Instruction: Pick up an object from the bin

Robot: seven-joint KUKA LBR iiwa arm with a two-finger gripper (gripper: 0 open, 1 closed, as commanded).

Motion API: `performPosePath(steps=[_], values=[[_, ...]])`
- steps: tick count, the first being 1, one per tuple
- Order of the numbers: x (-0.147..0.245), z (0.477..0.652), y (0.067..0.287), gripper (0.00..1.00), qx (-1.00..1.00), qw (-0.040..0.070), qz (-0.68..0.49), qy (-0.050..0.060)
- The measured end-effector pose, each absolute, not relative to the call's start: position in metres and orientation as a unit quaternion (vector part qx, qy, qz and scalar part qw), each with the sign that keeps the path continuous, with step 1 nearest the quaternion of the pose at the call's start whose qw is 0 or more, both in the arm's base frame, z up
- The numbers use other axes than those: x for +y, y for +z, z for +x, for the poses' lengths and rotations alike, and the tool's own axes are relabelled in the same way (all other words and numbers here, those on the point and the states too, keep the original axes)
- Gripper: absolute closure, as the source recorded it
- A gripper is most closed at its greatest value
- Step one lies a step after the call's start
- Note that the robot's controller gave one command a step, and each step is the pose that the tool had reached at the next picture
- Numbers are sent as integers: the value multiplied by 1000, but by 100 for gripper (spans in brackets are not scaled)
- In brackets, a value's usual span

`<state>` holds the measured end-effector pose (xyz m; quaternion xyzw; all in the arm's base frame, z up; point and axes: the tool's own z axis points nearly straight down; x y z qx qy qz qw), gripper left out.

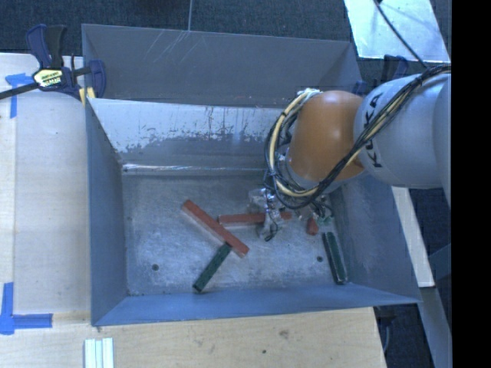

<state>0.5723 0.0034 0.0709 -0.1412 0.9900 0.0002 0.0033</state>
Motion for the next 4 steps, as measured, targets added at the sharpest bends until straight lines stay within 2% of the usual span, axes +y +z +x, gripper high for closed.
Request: performPosePath(steps=[1, 2, 3, 4], values=[[-10, 590, 107, 100, 991, 4, -137, -1], [7, 610, 239, 100, 991, 7, -132, -1], [65, 610, 173, 100, 991, -1, -136, 1], [62, 612, 177, 0, 991, 2, -133, 0]])
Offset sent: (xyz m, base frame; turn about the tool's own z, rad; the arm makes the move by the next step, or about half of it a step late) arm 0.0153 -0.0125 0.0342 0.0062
